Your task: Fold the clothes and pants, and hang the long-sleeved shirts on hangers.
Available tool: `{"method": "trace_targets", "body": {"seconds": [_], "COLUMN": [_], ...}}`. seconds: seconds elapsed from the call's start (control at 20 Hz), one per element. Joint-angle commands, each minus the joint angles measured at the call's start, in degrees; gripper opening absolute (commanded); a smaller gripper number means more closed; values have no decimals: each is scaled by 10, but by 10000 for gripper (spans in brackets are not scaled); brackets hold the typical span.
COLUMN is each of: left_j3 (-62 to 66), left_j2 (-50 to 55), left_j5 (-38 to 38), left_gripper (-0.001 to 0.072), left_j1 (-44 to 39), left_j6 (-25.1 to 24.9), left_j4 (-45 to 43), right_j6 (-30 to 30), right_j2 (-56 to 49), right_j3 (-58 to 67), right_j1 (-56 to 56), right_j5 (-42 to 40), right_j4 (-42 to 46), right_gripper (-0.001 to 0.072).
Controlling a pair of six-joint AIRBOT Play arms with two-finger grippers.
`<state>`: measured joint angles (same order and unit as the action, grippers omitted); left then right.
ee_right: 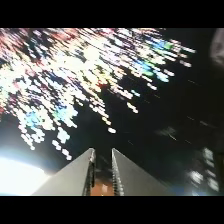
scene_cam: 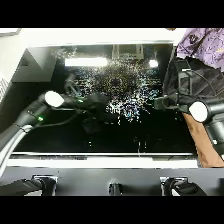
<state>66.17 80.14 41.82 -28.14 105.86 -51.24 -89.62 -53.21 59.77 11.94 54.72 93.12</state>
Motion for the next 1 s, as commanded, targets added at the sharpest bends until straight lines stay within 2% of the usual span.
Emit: {"method": "trace_targets", "body": {"seconds": [0.0, 0.05, 0.1, 0.15, 0.2, 0.3, 0.35, 0.4, 0.45, 0.5, 0.55, 0.65, 0.8, 0.95], "left_j3": [0, 0, 0, 0, 1, 1, 1, 1, 1, 0, 0, 0, -2, -1], "left_j2": [31, 40, 43, 38, 26, -15, -43, -69, -94, -112, -126, -136, -134, -134], "left_j5": [-83, -82, -79, -73, -56, -3, 27, 55, 84, 108, 130, 166, 190, 186], "left_gripper": [26, 86, 234, 474, 657, 676, 676, 676, 676, 676, 675, 675, 674, 674], "left_j1": [-107, -110, -105, -90, -66, 1, 40, 76, 112, 143, 172, 213, 247, 257], "left_j6": [62, 67, 67, 67, 66, 64, 64, 64, 57, 38, 13, -16, -20, -26], "left_j4": [24, 24, 24, 24, 23, -7, -37, -66, -91, -101, -103, -103, -104, -104], "right_j6": [-1, -2, -2, -2, -4, -89, -123, -133, -126, -88, -25, 79, 155, 168], "right_j2": [23, 21, 20, 20, 19, 18, 12, -1, -20, -47, -77, -142, -240, -304], "right_j3": [0, -1, -3, -3, -3, -3, -6, -12, -23, -41, -64, -100, -117, -117], "right_j1": [0, 0, 0, 0, 0, -17, -51, -96, -147, -200, -237, -253, -198, -126], "right_j5": [95, 113, 123, 125, 124, 108, 95, 83, 76, 72, 70, 81, 84, 51], "right_j4": [62, 63, 61, 61, 71, 121, 112, 71, -14, -144, -279, -443, -527, -539], "right_gripper": [206, 311, 422, 449, 449, 460, 462, 461, 467, 477, 476, 476, 477, 477]}}
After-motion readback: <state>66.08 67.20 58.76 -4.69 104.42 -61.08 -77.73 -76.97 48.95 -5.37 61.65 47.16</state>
